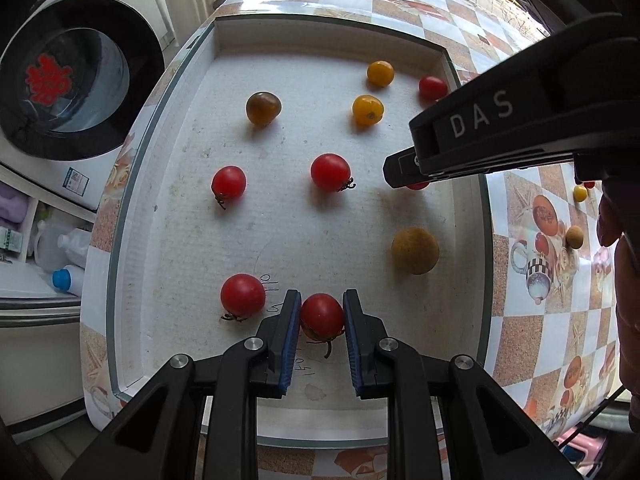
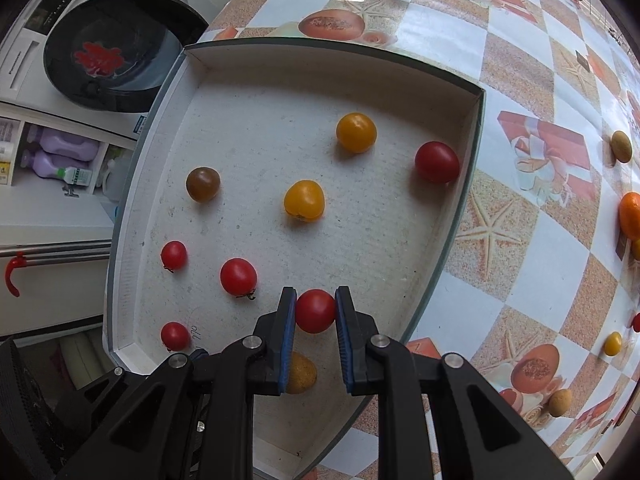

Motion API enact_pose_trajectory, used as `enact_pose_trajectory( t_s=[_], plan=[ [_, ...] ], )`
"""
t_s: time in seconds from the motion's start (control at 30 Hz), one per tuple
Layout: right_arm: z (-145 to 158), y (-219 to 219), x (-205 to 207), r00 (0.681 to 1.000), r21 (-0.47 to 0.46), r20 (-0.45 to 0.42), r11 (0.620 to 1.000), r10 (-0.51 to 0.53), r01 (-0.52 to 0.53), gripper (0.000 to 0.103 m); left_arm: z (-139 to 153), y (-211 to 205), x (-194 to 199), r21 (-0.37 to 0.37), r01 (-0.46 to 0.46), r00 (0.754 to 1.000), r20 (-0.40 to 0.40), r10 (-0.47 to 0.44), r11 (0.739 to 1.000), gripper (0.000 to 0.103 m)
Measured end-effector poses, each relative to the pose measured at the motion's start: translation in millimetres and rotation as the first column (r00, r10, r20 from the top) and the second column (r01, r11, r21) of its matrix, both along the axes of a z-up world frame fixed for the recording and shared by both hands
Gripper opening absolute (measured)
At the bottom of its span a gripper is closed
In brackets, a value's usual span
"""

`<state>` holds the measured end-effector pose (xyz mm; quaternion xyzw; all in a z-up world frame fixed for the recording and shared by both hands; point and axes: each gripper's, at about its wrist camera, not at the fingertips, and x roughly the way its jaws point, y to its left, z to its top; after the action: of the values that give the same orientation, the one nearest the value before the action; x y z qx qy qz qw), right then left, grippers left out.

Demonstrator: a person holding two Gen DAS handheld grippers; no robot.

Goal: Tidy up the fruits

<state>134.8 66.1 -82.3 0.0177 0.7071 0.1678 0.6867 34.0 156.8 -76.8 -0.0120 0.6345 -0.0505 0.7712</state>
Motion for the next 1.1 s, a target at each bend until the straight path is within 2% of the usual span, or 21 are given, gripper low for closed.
enact_pose_trajectory(
  t_s=[0.27, 0.37, 0.43, 0.47, 0.5, 0.53, 0.6, 0.77, 0.83, 0.97, 1.1],
  plan=[
    [-3.8, 4.5, -0.4, 1.000, -0.006, -0.011, 1.000, 0.003, -0.003, 0.024, -4.1, -1.8, -2.4, 0.049, 0.013, 1.000, -0.017, -0.012, 0.999, 0.024],
    [1.4, 0.6, 2.0, 1.000, -0.003, -0.002, 1.000, -0.010, 0.010, 0.033, -3.9, -4.6, -2.8, 0.079, 0.036, 0.999, -0.025, -0.034, 0.996, 0.024],
    [8.1, 1.6, 3.7, 1.000, 0.006, 0.012, 1.000, -0.017, 0.017, 0.049, -4.3, -5.8, -2.7, 0.087, 0.048, 0.998, -0.033, -0.045, 0.995, 0.024],
    [12.7, 1.2, 3.6, 1.000, 0.010, 0.020, 1.000, -0.019, 0.018, 0.051, -4.3, -5.9, -2.9, 0.092, 0.049, 0.998, -0.037, -0.046, 0.995, 0.024],
    [16.6, 0.6, 3.6, 0.999, 0.014, 0.028, 1.000, -0.020, 0.019, 0.055, -3.9, -5.8, -3.0, 0.094, 0.048, 0.998, -0.040, -0.044, 0.994, 0.040],
    [20.5, -0.4, 3.7, 0.999, 0.019, 0.033, 1.000, -0.023, 0.022, 0.058, -1.7, -6.1, -3.3, 0.080, 0.044, 0.999, -0.033, -0.042, 0.996, 0.070],
    [27.2, -3.7, 3.3, 0.999, 0.029, 0.039, 0.999, -0.032, 0.031, 0.064, 6.3, -6.1, -5.4, 0.077, 0.040, 0.999, 0.005, -0.041, 0.996, 0.094],
    [41.2, -10.9, -1.6, 0.997, 0.041, 0.053, 0.998, -0.055, 0.053, 0.069, 15.5, -11.4, -7.3, 0.089, 0.067, 0.997, 0.020, -0.069, 0.994, 0.094],
    [45.8, -14.3, -4.3, 0.996, 0.040, 0.059, 0.997, -0.065, 0.063, 0.076, 17.5, -11.5, -7.2, 0.097, 0.063, 0.998, 0.017, -0.065, 0.993, 0.094],
    [56.7, -22.1, -10.4, 0.994, 0.034, 0.074, 0.996, -0.080, 0.077, 0.081, 21.3, -10.0, -7.2, 0.126, 0.039, 0.999, 0.006, -0.040, 0.991, 0.095],
    [68.2, -36.4, -21.2, 0.990, 0.022, 0.092, 0.994, -0.111, 0.109, 0.091, 28.6, -4.8, -10.6, 0.137, 0.036, 0.999, 0.019, -0.039, 0.990, 0.095]
  ],
)
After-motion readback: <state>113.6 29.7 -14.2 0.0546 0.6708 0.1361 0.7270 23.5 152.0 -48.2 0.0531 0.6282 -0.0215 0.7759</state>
